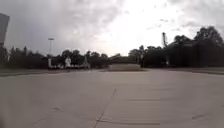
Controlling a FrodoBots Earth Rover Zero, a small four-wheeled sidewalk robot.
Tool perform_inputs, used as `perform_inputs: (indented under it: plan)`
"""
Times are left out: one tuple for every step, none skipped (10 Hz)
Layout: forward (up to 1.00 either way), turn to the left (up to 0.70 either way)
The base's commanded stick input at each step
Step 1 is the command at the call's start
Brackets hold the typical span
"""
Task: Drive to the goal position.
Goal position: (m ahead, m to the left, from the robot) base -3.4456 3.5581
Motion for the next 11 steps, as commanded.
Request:
perform_inputs:
  plan:
    - [0.7, -0.01]
    - [0.7, -0.01]
    - [0.7, -0.01]
    - [0.7, -0.01]
    - [0.7, -0.01]
    - [0.7, -0.01]
    - [0.7, -0.01]
    - [0.7, -0.01]
    - [0.7, -0.01]
    - [0.7, -0.01]
    - [0.7, -0.01]
